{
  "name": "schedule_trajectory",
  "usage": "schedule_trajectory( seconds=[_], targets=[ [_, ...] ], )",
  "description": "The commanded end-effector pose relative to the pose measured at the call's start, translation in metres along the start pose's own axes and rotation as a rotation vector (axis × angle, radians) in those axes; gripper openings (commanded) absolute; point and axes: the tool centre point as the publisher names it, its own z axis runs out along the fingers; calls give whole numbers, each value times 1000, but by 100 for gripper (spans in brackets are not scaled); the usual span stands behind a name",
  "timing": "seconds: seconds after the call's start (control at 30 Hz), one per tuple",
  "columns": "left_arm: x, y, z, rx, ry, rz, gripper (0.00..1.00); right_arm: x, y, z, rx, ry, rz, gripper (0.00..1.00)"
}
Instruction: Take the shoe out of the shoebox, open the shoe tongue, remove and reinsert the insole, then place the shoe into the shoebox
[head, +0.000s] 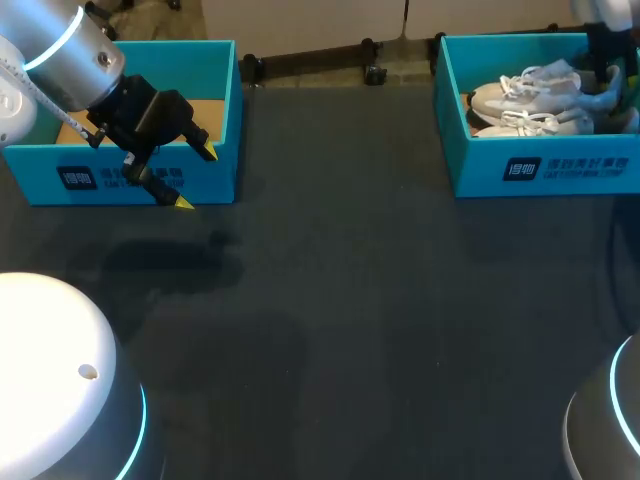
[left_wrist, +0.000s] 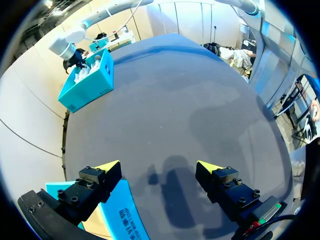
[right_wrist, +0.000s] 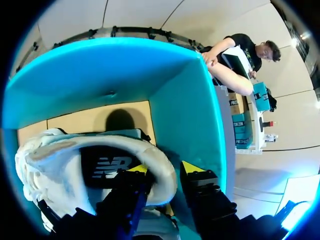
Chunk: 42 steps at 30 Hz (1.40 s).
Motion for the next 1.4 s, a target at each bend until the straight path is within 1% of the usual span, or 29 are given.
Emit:
schedule_trajectory(
  seconds=[0.03,0.17,0.23,0.37,0.4,0.43,0.47,0.53,0.57,0.6,0.63,0.73,0.8,0.9,1.07,1.13,1.2,1.23,1.27,1.3,1.37,1.4],
  targets=[
    [2,0,0,-3,-2,1,100,1,1,2,-1,3,-2,37],
    [2,0,0,-3,-2,1,100,2,2,-1,-6,3,-5,38],
    [2,0,0,-3,-2,1,100,0,0,-9,-16,-1,-9,39],
    [2,0,0,-3,-2,1,100,-3,-3,-17,-41,26,-6,48],
    [2,0,0,-3,-2,1,100,-3,-3,-19,-45,38,-13,55],
    [2,0,0,-3,-2,1,100,-3,-3,-23,-50,60,-21,77],
    [2,0,0,-3,-2,1,100,-2,-3,-26,-55,64,-23,89],
    [2,0,0,-3,-2,1,100,-2,-5,-32,-60,69,-35,97],
    [2,0,0,-3,-2,1,100,-2,-5,-33,-61,70,-35,96],
    [2,0,0,-3,-2,1,100,-2,-7,-38,-68,84,-36,100],
    [2,0,0,-3,-2,1,100,-1,-9,-42,-72,91,-38,100],
    [2,0,0,-3,-2,1,100,1,-17,-55,-80,112,-56,100],
    [2,0,0,-3,-2,1,100,2,-20,-59,-83,130,-63,100],
    [2,0,0,-3,-2,1,100,5,-31,-72,-88,163,-86,100],
    [2,0,0,-3,-2,1,100,11,-49,-89,-95,196,-124,100],
    [2,0,0,-3,-2,1,100,13,-59,-96,-103,224,-127,100],
    [2,0,0,-3,-2,1,100,16,-67,-100,-103,230,-134,100],
    [2,0,0,-3,-2,1,100,18,-72,-103,-102,243,-136,100],
    [2,0,0,-3,-2,1,100,21,-78,-107,-107,294,-115,100],
    [2,0,0,-3,-2,1,100,24,-82,-110,-109,301,-116,100],
    [-3,-7,0,-21,-1,-86,100,29,-91,-113,-111,272,-138,100],
    [-6,-11,0,-47,-10,-145,100,30,-95,-116,-113,283,-128,100]
  ],
)
